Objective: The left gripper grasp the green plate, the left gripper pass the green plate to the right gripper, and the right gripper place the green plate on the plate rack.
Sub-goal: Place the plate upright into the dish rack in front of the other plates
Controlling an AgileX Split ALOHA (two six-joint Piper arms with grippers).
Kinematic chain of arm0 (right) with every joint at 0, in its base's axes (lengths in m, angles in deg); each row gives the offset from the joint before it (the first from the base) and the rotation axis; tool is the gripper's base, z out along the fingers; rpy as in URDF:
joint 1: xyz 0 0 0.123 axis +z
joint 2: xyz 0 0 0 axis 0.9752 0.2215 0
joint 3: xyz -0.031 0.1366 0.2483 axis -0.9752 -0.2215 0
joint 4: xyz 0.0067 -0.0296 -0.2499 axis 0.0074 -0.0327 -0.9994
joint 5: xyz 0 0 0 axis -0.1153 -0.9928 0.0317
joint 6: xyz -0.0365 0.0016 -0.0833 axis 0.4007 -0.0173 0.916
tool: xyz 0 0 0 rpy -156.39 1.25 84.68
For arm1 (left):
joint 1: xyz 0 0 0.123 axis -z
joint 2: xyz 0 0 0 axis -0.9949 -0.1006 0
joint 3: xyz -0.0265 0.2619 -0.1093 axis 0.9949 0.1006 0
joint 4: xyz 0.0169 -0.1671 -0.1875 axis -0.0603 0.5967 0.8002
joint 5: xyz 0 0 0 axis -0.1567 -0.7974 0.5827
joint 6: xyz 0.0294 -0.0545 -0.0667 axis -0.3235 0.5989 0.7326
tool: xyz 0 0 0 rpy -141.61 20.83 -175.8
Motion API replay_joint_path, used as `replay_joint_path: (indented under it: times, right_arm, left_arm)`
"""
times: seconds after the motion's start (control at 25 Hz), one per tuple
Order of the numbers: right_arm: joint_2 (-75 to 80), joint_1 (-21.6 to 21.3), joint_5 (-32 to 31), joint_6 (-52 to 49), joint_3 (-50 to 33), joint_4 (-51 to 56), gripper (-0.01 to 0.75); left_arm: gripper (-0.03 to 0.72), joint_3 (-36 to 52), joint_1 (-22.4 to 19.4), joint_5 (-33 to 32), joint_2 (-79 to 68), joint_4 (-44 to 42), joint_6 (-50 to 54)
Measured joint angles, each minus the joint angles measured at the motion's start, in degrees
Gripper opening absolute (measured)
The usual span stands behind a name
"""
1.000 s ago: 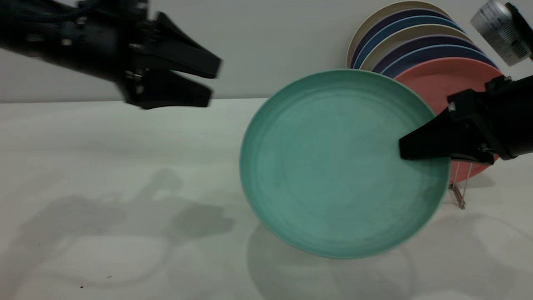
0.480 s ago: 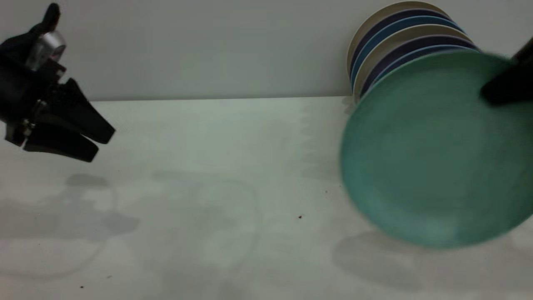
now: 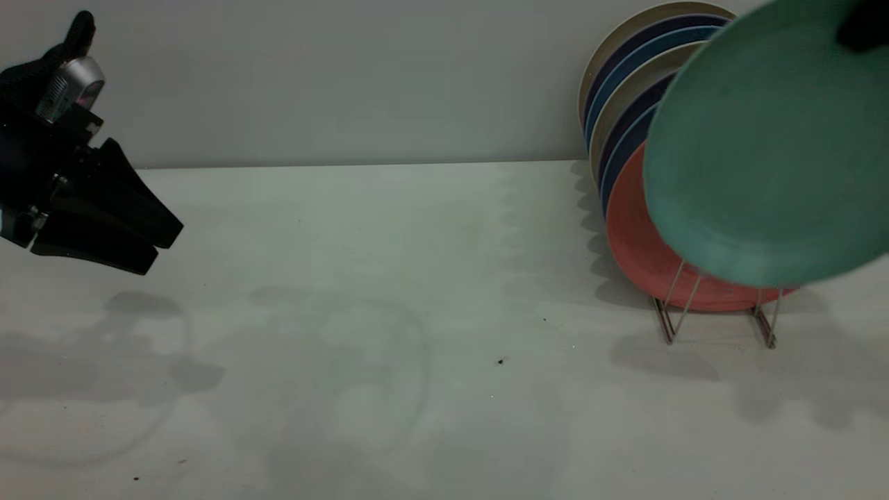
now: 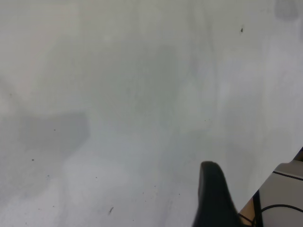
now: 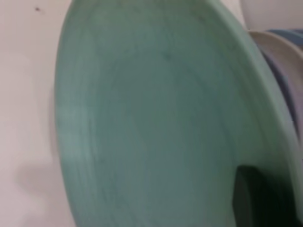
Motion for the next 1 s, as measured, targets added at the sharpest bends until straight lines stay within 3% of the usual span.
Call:
replay_joint_path:
  times: [0.44, 1.0]
  right_arm:
    - [4.1, 0.0, 6.5, 3.2, 3.6, -0.2, 0.054]
    - [10.2, 0.0, 6.4, 3.4, 3.6, 0.6, 0.06]
  left_arm:
    - [0.478, 0.0, 0.0, 2.8, 0.0, -2.5, 0.4]
    - [0.477, 0.0, 0.0, 3.7, 0.0, -2.7, 0.8]
